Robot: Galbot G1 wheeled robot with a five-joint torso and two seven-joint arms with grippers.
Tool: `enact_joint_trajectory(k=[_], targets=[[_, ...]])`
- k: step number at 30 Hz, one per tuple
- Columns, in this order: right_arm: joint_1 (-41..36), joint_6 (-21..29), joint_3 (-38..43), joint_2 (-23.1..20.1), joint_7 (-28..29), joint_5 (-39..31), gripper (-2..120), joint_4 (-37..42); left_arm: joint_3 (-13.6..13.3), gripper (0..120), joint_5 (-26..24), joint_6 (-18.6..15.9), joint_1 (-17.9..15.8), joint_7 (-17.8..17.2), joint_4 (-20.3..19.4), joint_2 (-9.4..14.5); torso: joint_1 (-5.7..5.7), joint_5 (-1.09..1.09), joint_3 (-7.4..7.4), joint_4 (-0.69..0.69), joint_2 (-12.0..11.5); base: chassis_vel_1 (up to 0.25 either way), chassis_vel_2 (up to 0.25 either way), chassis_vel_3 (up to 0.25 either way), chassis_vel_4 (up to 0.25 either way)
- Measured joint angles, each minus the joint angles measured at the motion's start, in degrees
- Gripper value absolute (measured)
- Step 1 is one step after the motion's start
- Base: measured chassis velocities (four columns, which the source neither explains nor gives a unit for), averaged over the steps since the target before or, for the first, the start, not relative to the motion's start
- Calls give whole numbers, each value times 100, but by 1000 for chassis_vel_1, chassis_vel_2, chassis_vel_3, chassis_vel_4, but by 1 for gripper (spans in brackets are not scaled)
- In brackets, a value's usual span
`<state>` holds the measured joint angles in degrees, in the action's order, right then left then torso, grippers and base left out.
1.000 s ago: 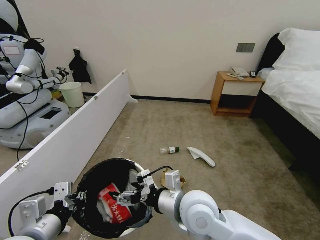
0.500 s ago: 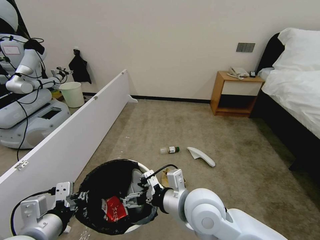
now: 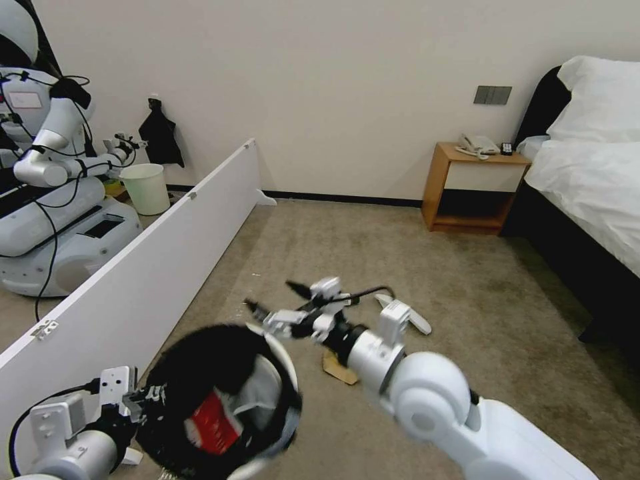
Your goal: Pick up the trash bin, then pick up the garbage from the floor and place it into the trash bin.
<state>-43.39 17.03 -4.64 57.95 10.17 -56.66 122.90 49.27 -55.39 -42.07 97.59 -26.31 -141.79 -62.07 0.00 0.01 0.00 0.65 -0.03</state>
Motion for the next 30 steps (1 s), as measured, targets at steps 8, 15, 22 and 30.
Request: enact_joint_trajectory(k=[8,15,22,30], targets=[[-846,-52,1171,-120,-69,309,100,-31,32,2,86,-4,19,50,3,-157,0,0,0,1,0,0,0,0,0],[-1272,-5,1602,-135,34,449,100,-33,10,2,100,-6,109,50,-51,-179,0,-1,0,-2,0,0,0,0,0],[-2144,175,2208,-105,455,1172,100,-100,16,2,147,-7,377,33,-55,-194,0,-1,0,0,0,0,0,0,0],[-3321,230,2698,424,619,2283,100,-121,-26,2,216,-7,689,-33,43,-160,0,-2,0,-1,0,0,0,0,0]])
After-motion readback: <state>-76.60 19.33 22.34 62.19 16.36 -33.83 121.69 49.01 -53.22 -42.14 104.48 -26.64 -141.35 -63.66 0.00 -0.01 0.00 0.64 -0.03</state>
